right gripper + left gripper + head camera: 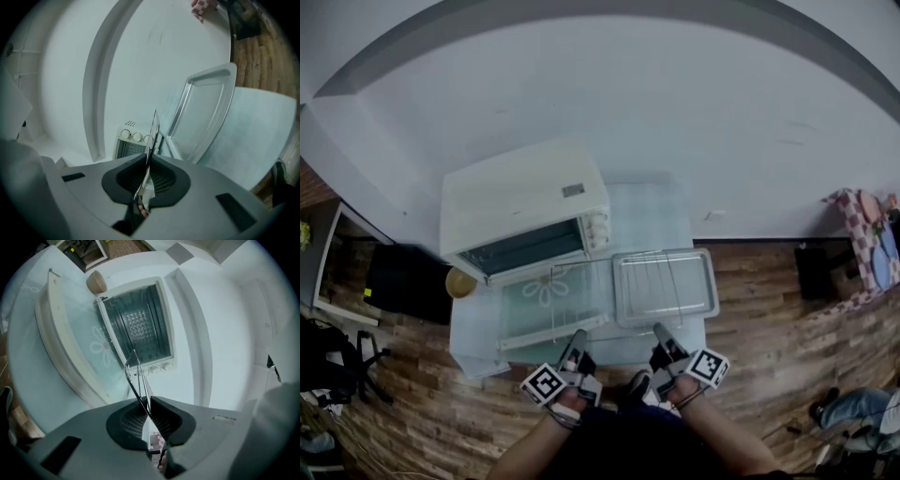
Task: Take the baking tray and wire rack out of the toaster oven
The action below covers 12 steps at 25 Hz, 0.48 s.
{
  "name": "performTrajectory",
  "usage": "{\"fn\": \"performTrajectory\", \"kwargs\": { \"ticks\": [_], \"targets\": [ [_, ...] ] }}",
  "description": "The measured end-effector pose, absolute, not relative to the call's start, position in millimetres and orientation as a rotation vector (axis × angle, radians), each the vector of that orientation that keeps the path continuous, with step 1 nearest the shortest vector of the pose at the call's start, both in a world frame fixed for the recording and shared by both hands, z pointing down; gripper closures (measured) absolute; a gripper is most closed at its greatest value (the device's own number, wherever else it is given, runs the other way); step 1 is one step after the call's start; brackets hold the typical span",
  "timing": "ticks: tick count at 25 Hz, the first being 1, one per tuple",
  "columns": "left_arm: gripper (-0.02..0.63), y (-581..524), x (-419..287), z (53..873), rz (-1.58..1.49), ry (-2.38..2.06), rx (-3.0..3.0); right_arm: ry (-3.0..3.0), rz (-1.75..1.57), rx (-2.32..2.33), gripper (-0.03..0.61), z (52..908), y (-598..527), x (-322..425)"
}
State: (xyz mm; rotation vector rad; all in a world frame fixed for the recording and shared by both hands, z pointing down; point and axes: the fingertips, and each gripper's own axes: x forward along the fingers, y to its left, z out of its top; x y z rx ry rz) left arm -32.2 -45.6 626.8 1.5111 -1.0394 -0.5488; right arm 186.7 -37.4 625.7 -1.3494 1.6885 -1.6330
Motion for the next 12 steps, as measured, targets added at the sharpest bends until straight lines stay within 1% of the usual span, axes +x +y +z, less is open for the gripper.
{"fn": "performTrajectory", "kwargs": {
  "ticks": [3, 8, 12],
  "targets": [
    [0.598, -46, 8, 636, -0.487, -1.027, 1.472, 1.656, -1.592, -1.397, 0.554, 624, -33, 230],
    [0.600, -58, 77, 632, -0.511, -0.913, 1.510, 1.645, -1.515, -1.456, 0.552, 625, -31, 294],
    [0.594, -70, 118, 638, -0.511, -0.867, 1.523, 1.631, -1.492, -1.474, 0.552, 632, -37, 331]
  ]
}}
